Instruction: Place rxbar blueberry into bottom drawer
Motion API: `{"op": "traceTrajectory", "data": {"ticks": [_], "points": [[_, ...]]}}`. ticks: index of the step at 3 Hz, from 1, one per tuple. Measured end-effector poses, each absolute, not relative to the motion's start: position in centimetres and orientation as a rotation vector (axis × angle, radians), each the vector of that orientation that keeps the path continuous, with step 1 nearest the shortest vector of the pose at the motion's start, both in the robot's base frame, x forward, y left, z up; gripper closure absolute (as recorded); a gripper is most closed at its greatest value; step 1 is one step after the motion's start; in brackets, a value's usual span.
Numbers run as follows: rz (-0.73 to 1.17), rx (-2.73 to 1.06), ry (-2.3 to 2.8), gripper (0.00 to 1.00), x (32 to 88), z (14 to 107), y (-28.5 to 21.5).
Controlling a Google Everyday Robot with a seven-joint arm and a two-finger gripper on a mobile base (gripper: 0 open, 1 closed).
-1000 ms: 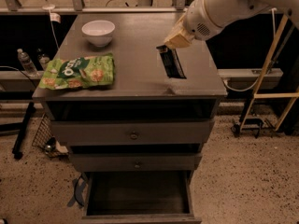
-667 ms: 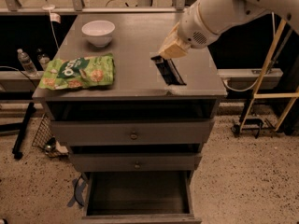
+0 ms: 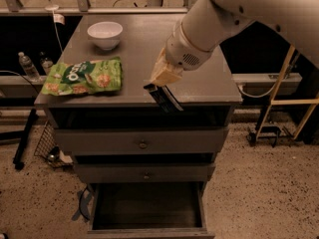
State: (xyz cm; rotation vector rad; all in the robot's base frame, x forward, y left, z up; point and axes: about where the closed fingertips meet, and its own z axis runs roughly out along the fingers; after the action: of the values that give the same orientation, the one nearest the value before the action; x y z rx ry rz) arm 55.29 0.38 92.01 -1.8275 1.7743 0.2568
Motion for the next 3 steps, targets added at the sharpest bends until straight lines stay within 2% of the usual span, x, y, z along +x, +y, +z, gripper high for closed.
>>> {"op": "traceTrajectory", "data": {"ticks": [2, 3], "points": [[0.084, -1.877, 1.820, 1.00, 53.5, 86.1, 0.4], [0.104, -1.832, 1.815, 1.00, 53.7, 83.9, -0.6]]}}
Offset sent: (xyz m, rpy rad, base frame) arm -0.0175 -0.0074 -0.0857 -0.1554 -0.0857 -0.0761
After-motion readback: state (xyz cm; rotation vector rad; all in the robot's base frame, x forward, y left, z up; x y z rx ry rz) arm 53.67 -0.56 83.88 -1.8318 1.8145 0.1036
